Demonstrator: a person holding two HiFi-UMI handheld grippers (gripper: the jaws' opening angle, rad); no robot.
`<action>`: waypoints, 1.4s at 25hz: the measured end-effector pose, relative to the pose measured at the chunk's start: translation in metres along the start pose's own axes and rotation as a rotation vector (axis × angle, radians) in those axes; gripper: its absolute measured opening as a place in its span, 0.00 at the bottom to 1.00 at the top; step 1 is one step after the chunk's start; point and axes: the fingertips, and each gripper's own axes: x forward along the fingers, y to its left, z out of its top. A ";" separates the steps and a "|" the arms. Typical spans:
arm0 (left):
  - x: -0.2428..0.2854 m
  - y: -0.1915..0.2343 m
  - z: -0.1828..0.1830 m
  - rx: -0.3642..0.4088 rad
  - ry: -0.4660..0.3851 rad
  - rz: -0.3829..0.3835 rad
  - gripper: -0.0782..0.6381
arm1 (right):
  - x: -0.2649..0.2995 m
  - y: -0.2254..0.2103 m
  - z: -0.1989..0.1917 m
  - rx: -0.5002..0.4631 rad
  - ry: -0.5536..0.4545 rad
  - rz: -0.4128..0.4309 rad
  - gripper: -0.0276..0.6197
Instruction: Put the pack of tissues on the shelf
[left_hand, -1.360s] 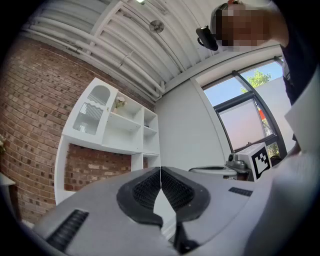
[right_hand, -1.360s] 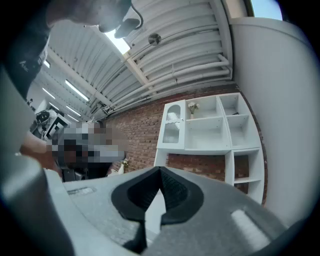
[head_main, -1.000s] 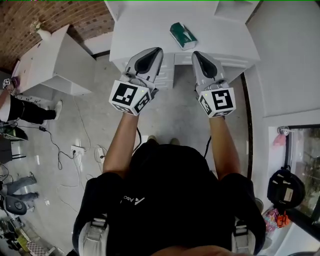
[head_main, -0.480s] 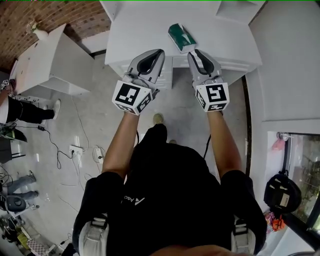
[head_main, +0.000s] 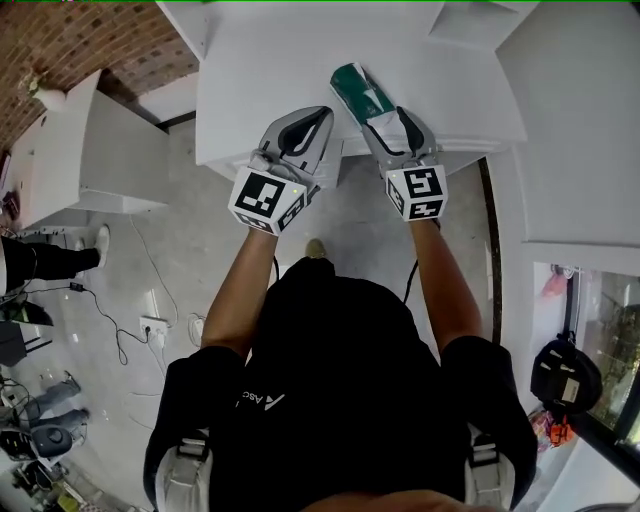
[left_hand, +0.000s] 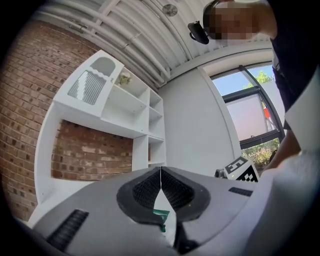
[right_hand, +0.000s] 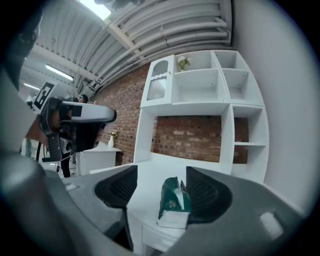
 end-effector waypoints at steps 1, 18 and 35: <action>0.004 0.007 -0.004 -0.008 0.004 -0.010 0.11 | 0.009 -0.003 -0.007 0.008 0.014 -0.003 0.50; 0.052 0.061 -0.043 -0.018 0.063 -0.062 0.11 | 0.095 -0.045 -0.117 0.088 0.280 -0.014 0.73; 0.070 0.067 -0.051 -0.028 0.085 -0.036 0.11 | 0.107 -0.048 -0.155 0.028 0.432 -0.005 0.48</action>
